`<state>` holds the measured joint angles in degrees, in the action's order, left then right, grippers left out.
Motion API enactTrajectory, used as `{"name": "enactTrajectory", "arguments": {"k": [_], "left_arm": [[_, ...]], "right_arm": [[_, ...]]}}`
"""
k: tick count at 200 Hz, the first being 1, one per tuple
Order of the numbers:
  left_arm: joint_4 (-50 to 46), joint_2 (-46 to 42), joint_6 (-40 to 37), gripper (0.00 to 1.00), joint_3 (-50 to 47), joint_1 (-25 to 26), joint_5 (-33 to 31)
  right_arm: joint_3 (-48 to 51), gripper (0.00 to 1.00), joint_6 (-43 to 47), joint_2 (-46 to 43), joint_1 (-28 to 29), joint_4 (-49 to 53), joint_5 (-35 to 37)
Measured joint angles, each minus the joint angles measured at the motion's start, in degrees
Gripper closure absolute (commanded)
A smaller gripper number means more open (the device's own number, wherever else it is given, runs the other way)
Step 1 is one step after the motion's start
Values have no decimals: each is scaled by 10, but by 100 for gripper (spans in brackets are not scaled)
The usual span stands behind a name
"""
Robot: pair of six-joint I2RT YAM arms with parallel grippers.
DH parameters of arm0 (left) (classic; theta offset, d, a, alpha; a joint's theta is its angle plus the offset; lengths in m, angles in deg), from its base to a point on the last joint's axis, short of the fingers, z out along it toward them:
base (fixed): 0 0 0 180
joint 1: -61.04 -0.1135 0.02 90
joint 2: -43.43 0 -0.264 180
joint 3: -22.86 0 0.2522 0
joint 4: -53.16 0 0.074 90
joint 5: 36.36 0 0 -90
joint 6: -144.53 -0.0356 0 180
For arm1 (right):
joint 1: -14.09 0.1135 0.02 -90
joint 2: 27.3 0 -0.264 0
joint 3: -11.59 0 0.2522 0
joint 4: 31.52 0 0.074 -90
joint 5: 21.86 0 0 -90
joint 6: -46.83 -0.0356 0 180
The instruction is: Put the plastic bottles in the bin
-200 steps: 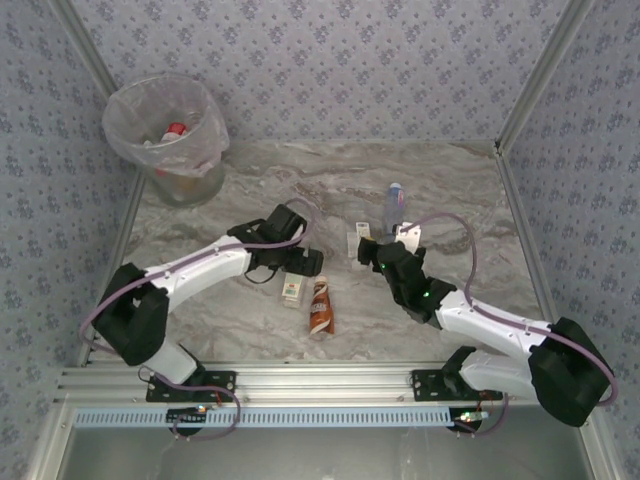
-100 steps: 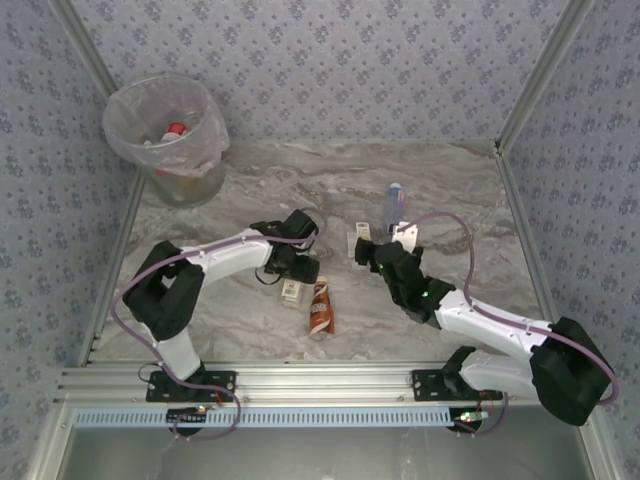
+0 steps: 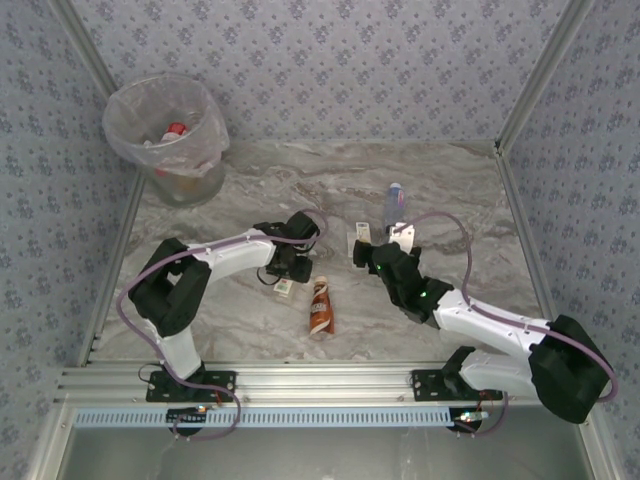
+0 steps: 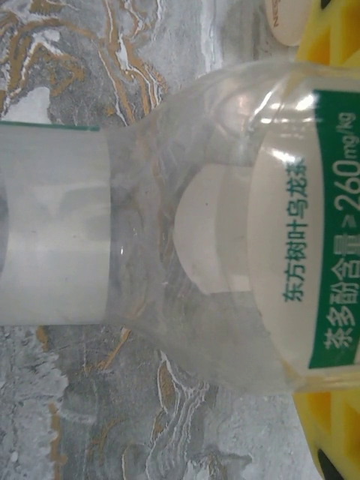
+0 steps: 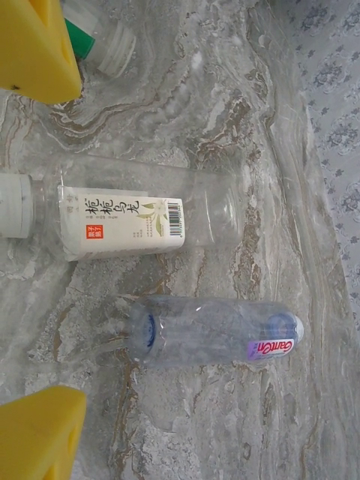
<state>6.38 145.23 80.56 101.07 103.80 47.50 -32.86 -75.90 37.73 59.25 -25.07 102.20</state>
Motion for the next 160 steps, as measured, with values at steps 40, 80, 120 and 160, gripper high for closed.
{"name": "enactTrajectory", "arguments": {"k": [40, 80, 120, 160], "left_arm": [[4, -19, 0, 77, -3, 0, -13], [26, -103, -5, 100, -17, 0, -27], [37, -183, -7, 100, -30, -12, -58], [59, -236, -14, 100, -43, -38, -70]], "right_arm": [[-4, 1, 6, 3, 2, 0, 1], [-7, 1, 6, 8, 2, 0, 3], [-13, 1, 6, 13, 2, 0, 3], [-26, 1, 8, 26, 2, 0, 3]]}}
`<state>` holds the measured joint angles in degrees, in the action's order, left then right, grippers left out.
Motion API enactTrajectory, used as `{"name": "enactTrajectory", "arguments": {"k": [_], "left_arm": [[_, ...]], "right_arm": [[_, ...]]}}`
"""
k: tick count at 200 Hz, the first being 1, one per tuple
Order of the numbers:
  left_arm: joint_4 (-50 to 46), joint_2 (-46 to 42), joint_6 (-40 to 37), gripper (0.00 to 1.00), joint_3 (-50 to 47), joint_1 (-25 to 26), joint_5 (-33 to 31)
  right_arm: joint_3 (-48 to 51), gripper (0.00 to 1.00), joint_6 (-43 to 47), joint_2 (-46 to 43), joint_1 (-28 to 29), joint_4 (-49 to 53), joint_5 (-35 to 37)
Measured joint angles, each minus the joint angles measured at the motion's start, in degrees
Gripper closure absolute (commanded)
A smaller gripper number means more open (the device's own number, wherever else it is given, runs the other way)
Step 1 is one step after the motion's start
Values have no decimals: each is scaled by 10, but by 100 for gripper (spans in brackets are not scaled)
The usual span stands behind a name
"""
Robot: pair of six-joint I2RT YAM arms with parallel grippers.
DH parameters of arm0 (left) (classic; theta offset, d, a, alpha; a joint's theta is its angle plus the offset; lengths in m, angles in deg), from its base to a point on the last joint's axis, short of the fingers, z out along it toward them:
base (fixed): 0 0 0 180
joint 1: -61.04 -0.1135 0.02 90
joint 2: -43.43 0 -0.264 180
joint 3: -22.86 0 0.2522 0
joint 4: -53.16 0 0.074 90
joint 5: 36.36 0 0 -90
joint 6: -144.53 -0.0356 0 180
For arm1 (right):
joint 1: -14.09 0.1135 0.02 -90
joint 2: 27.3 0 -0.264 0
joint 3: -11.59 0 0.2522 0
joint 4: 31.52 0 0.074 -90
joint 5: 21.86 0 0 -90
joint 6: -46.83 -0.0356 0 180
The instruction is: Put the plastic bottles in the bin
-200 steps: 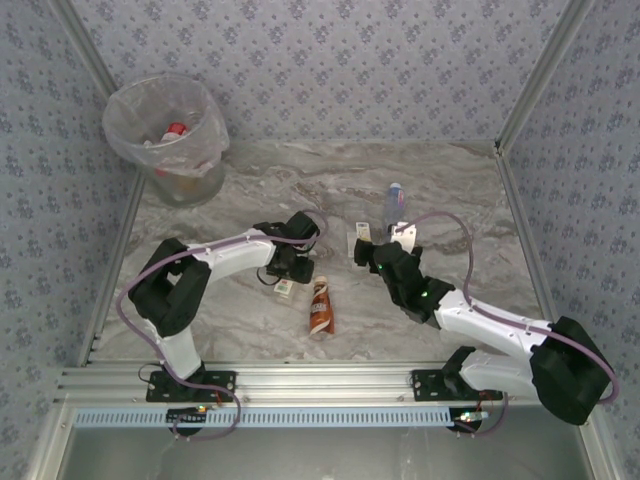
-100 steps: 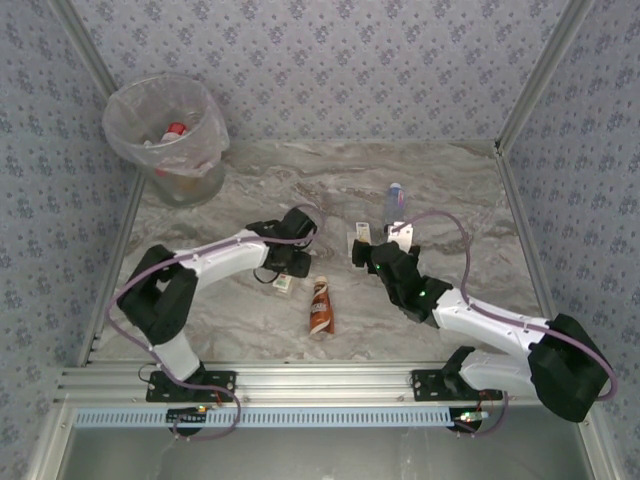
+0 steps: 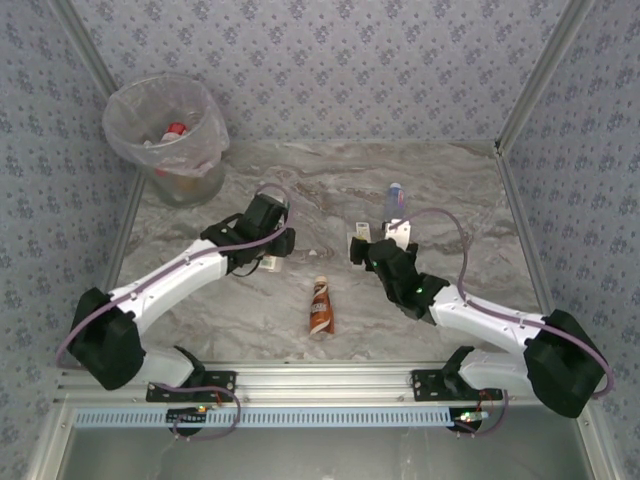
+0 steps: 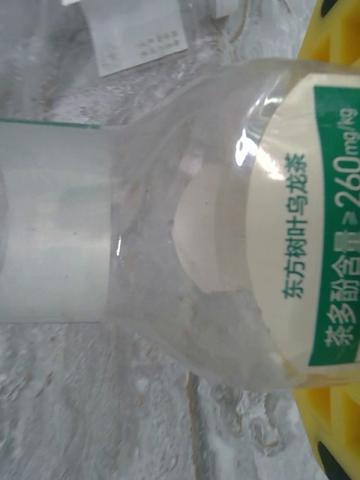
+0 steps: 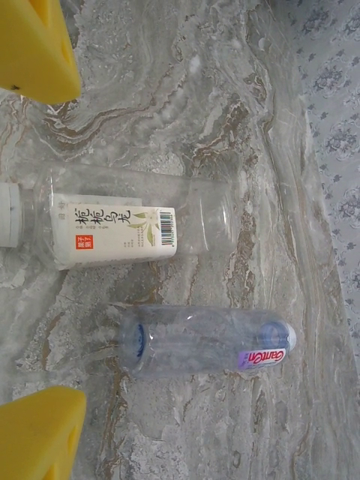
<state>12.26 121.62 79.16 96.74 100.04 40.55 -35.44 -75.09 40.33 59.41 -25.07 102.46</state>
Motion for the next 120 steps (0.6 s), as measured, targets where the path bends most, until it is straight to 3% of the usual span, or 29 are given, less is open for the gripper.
{"name": "enactTrajectory", "arguments": {"k": [120], "left_arm": [[105, -141, -17, 100, -29, -62, -73]], "right_arm": [[-39, 1, 15, 28, 1, -9, -15]]}}
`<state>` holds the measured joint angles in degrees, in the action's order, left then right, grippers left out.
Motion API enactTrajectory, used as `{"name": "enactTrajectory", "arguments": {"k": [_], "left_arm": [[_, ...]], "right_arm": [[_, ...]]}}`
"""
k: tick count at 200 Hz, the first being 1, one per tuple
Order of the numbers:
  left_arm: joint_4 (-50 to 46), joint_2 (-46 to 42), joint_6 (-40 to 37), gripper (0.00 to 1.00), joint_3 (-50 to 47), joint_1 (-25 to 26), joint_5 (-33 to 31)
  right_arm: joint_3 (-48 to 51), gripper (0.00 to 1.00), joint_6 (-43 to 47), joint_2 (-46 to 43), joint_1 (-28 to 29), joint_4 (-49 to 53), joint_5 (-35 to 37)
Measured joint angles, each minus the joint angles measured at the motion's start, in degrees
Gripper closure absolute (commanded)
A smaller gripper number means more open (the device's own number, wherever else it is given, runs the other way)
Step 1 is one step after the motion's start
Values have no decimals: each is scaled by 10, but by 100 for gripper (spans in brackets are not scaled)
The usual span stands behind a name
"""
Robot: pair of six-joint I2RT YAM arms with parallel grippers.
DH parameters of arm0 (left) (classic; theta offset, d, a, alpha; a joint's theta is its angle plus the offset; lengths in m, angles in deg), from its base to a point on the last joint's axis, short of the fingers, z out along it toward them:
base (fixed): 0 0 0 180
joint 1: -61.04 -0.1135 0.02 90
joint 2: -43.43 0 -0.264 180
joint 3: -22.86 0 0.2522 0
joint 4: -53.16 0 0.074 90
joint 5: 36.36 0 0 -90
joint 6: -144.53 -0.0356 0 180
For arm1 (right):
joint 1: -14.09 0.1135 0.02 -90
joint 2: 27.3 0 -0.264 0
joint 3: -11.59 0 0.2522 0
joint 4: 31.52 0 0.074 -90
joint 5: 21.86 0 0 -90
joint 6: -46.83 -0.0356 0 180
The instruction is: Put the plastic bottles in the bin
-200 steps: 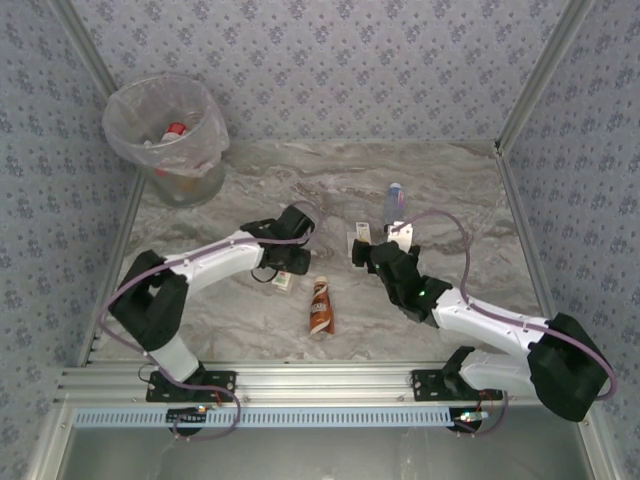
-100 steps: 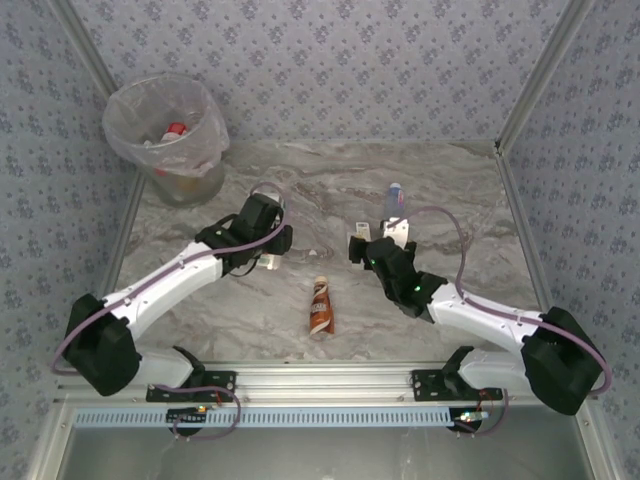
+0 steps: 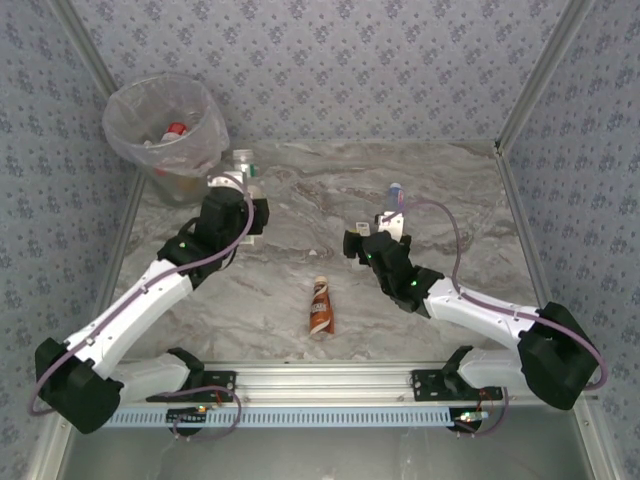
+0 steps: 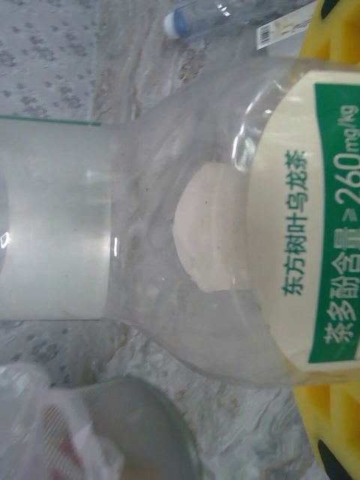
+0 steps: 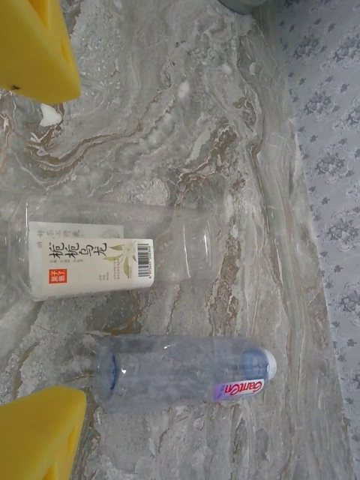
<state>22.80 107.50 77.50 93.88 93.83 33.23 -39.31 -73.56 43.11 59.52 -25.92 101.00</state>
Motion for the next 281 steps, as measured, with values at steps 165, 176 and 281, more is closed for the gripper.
{"name": "enactTrajectory", "arguments": {"k": [165, 176, 281], "left_arm": [[18, 66, -60, 100, 223, -187, 78], [16, 78, -61, 100, 239, -204, 89], [-28, 193, -86, 100, 373, -328, 162]], "right_arm": [[-4, 1, 37, 1, 0, -35, -44], [-4, 1, 50, -2, -1, -39, -62], [-7, 1, 108, -42, -2, -43, -122]]}}
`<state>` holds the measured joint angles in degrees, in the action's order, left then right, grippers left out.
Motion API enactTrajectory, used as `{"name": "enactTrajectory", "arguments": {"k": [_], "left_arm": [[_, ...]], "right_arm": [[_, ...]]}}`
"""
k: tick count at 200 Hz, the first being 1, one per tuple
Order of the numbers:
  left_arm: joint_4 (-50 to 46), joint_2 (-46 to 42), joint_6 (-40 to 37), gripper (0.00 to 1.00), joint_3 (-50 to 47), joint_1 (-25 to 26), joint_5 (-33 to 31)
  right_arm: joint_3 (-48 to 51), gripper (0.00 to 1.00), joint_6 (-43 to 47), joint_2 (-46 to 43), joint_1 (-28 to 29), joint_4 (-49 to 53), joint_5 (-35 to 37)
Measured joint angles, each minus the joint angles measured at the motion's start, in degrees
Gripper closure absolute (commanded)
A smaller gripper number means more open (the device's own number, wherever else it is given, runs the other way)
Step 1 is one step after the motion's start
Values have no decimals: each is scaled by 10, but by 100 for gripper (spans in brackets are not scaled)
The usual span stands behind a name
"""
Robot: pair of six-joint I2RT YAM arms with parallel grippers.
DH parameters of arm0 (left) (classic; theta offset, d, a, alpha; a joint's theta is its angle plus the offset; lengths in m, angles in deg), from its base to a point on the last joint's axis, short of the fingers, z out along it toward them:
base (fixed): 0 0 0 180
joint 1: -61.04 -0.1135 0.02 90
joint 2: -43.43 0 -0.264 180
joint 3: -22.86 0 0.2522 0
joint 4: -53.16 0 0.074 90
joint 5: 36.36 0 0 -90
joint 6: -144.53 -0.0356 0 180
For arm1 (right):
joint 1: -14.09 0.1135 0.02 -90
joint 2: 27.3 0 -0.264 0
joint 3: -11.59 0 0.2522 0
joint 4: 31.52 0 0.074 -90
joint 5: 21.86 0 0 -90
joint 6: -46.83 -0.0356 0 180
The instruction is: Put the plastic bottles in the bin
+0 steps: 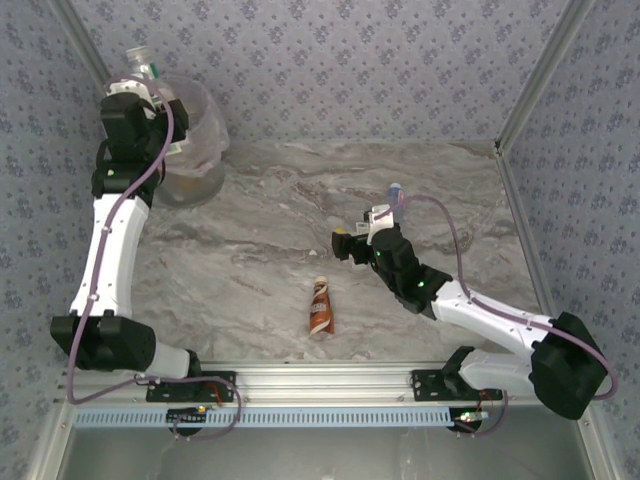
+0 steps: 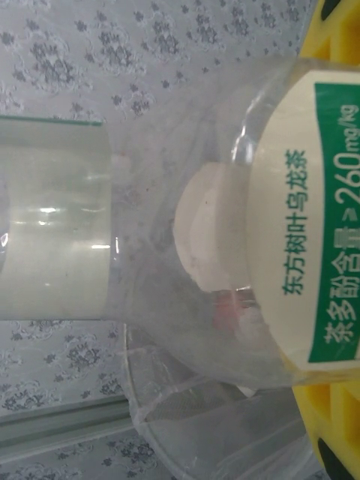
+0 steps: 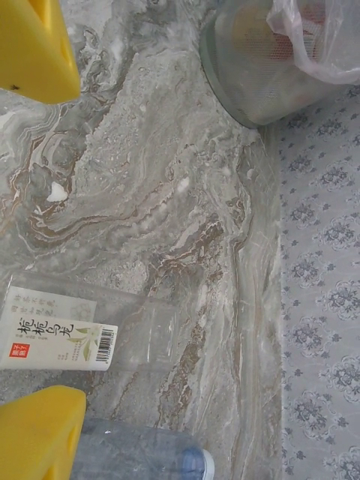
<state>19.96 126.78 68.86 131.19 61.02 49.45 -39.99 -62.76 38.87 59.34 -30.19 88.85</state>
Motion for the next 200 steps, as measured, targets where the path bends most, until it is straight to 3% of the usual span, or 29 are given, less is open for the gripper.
{"name": "enactTrajectory", "arguments": {"k": [58, 139, 200], "left_arm": [[-19, 94, -43, 100, 85, -53, 21], [-30, 201, -113, 100, 219, -61, 45], [-36, 293, -118, 99, 302, -78, 49]], "right_arm": [[0, 1, -5, -12, 0, 4, 14], [1, 1, -18, -27, -1, 16, 31], [6, 1, -25, -34, -1, 26, 40]]}}
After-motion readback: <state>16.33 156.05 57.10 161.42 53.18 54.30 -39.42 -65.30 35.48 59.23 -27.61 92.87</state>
